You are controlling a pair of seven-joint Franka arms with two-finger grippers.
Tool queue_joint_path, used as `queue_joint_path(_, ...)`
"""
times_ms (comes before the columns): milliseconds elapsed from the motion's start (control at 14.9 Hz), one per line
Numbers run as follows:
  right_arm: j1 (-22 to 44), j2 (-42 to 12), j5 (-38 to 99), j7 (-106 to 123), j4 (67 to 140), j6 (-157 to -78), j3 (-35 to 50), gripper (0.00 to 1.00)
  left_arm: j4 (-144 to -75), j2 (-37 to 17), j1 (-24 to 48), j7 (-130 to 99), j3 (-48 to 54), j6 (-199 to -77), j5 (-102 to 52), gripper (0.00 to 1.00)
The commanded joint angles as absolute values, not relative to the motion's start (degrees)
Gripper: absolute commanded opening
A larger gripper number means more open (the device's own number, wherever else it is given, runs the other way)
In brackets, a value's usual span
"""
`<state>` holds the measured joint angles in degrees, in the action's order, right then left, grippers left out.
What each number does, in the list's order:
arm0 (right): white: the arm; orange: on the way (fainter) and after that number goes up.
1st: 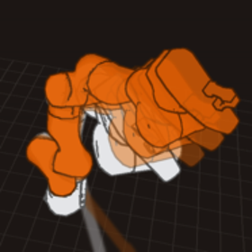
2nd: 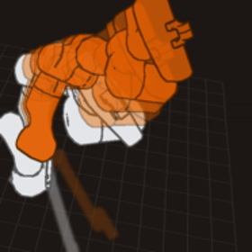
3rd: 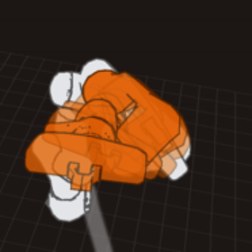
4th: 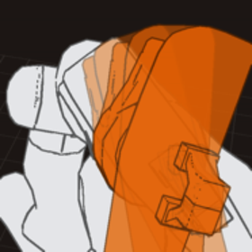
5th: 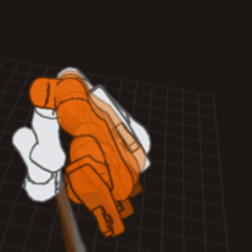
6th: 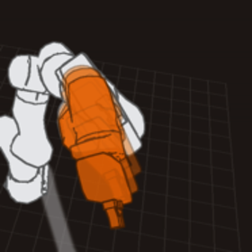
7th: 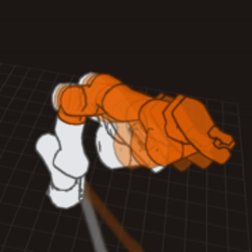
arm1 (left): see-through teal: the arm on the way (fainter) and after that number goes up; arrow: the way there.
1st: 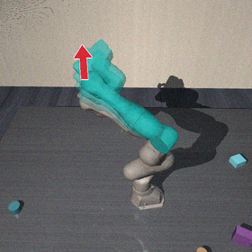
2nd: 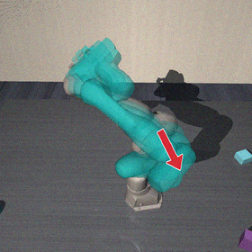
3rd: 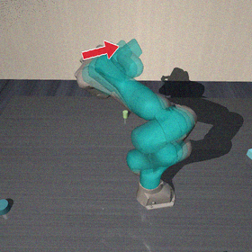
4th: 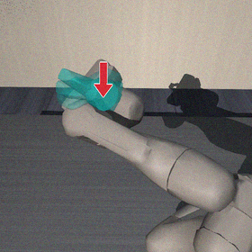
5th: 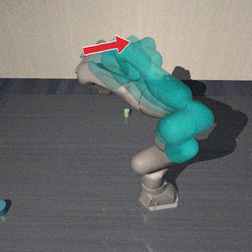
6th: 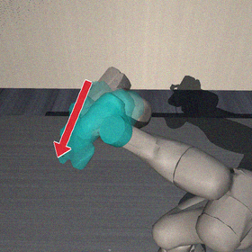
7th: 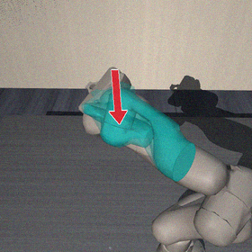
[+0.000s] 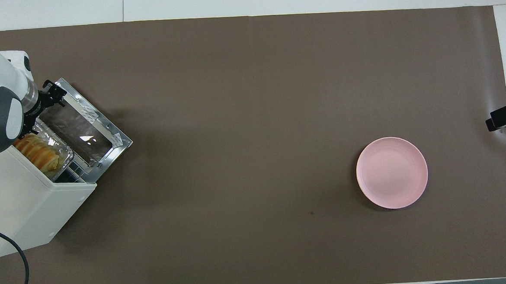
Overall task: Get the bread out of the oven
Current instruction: 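Reach the left gripper into the toaster oven and grasp the foil tray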
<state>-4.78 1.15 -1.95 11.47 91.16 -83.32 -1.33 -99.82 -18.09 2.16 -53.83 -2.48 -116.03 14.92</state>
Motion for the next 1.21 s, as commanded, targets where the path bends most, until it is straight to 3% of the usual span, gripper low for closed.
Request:
queue_joint_path(0, -5.19, 2.02, -2.37, 12.66, 91.85, -82.97, -0.97, 1.00, -103.71, -15.65, 1.58, -53.26, -2.11, -119.61, 16.17, 0.99)
queue_joint_path(269, -5.71, 2.02, -2.37, 12.83, 91.85, -81.66, -1.05, 1.00, -104.24, -15.82, 1.67, -53.61, -2.11, -121.73, 16.17, 0.83)
queue_joint_path(470, -5.71, 2.02, -2.37, 12.66, 91.85, -80.68, -1.05, 1.00, -108.88, -14.07, 1.67, -48.11, -2.20, -123.31, 16.26, 0.36)
queue_joint_path(671, -5.63, 2.02, -2.37, 12.92, 91.76, -80.60, -1.05, 1.00, -112.32, -12.57, 1.49, -39.65, -2.29, -123.75, 16.35, 0.17)
queue_joint_path(739, -5.62, 2.02, -2.37, 12.92, 91.76, -80.68, -1.05, 1.00, -112.24, -12.48, 1.84, -38.59, -2.29, -123.23, 16.35, 0.00)
queue_joint_path(1007, -5.62, 2.02, -2.37, 12.83, 91.67, -80.68, -1.05, 1.00, -103.30, -15.28, 7.98, -38.23, -1.76, -118.06, 15.39, 0.00)
queue_joint_path(1141, -5.62, 2.02, -2.37, 12.83, 91.67, -80.68, -1.05, 1.00, -93.22, -19.05, 12.72, -38.14, -1.67, -112.35, 12.24, 0.00)
